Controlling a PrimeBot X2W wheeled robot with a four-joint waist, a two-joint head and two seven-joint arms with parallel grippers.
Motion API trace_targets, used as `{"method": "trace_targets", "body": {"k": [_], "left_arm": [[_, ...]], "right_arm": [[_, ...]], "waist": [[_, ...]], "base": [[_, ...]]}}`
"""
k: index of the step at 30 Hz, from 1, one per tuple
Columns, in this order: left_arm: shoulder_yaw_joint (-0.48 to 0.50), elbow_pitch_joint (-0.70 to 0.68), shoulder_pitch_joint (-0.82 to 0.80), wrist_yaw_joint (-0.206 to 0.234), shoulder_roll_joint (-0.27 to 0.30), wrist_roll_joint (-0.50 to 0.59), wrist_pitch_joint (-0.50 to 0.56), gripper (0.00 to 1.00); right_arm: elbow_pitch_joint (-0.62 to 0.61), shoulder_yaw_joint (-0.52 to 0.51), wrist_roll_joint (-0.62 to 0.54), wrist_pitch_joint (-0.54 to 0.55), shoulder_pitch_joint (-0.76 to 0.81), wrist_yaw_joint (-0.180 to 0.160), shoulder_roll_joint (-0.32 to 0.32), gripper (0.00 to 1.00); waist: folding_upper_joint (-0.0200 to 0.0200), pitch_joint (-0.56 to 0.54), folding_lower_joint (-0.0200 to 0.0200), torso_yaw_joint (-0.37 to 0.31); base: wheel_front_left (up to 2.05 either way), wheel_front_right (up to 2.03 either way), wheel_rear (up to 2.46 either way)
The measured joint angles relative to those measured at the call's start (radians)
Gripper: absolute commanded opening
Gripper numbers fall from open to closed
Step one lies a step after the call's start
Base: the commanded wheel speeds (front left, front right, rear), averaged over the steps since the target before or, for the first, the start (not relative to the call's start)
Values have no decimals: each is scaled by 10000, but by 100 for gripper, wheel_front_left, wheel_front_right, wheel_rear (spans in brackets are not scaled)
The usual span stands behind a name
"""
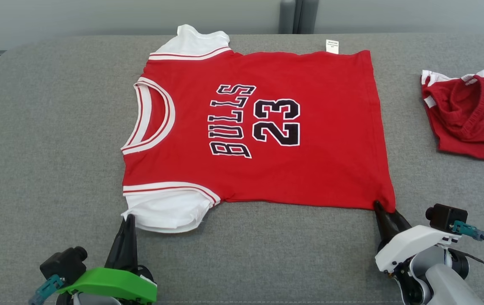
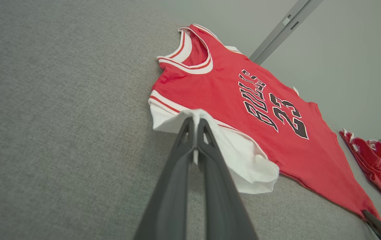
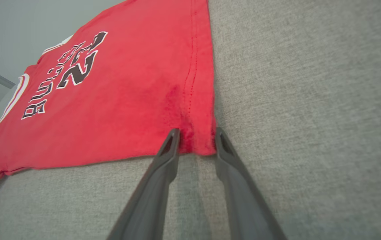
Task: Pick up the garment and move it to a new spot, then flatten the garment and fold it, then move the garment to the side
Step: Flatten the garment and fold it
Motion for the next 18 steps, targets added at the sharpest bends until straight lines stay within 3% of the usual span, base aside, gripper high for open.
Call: {"method": "trace_targets", "body": {"k": [3,6,8,18], "left_arm": [[2,-77,0,10,0,2,-2,0],[8,-117,0,10,0,2,-4,0],[27,-190,0,10,-2,2,-86,0],[407,-1152,-693,10,0,155,-121,0]], "right_arm": [[127,2,2,0,-66,4,0,42],[213,2,2,-2,-117,81,-2,22],[238,15,2,-25,-181,90,-4,0],[-320,232,25,-113,-1153,263,-48,0]], "waist": [[0,5,0,3],[0,11,0,-8],[0,20,0,-28],[0,256,0,-199]], "base": [[0,0,0],[0,0,0],[0,0,0],[0,0,0]]}}
